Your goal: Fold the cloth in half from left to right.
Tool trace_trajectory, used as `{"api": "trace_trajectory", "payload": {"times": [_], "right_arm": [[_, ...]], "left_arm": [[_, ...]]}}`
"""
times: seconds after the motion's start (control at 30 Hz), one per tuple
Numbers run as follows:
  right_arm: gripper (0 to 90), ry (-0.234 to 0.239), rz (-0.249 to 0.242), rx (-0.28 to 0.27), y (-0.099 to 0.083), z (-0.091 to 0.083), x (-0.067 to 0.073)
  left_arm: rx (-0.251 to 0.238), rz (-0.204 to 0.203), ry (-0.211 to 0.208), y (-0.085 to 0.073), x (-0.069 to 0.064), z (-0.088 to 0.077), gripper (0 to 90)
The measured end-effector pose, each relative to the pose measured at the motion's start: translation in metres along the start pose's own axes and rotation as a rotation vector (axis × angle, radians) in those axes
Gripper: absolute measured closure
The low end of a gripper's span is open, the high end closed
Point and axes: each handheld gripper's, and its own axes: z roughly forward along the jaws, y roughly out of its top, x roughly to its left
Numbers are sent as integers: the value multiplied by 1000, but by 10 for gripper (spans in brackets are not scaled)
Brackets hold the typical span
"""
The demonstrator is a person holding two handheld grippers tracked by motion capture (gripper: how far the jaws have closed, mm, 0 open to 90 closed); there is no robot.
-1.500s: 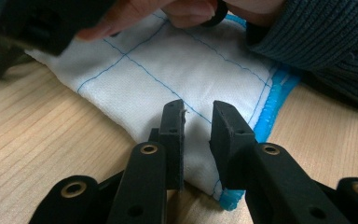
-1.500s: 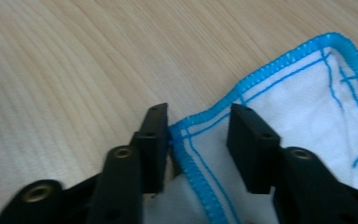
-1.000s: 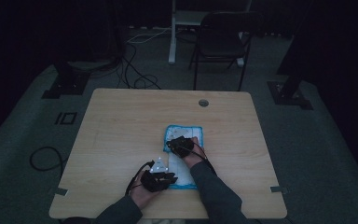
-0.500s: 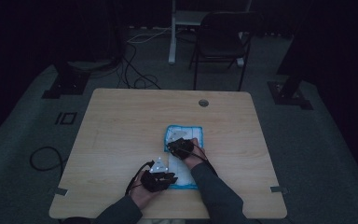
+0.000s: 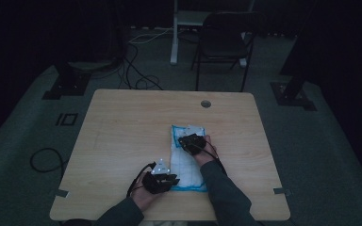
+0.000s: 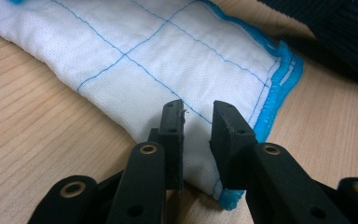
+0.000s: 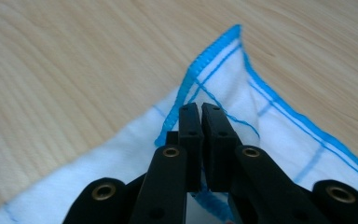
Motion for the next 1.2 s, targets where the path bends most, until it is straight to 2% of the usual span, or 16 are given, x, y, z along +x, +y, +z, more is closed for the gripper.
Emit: {"api": "trace_trajectory", "payload": {"times": [0.3, 0.43, 0.73, 0.87, 0.93, 1.03, 1.2], "right_arm": [[876, -50, 41, 5, -5, -6, -25], [876, -78, 76, 1, -6, -8, -39], [881, -129, 121, 2, -1, -11, -63], [881, -141, 139, 6, 0, -11, -71], [888, -164, 138, 18, -2, -10, -72], [886, -186, 161, 28, -5, -11, -78], [875, -179, 170, 14, -8, -16, -79]], "left_arm": [[0, -3, -1, 0, 0, 0, 749], [0, -5, -2, 0, 0, 0, 749], [1, -5, -3, 0, 0, 0, 748], [0, -5, -3, 0, 0, 0, 748], [0, -4, -4, -1, 0, 0, 748], [0, -3, -5, -1, -1, -1, 747], [0, -6, -7, -1, 0, -1, 746]]}}
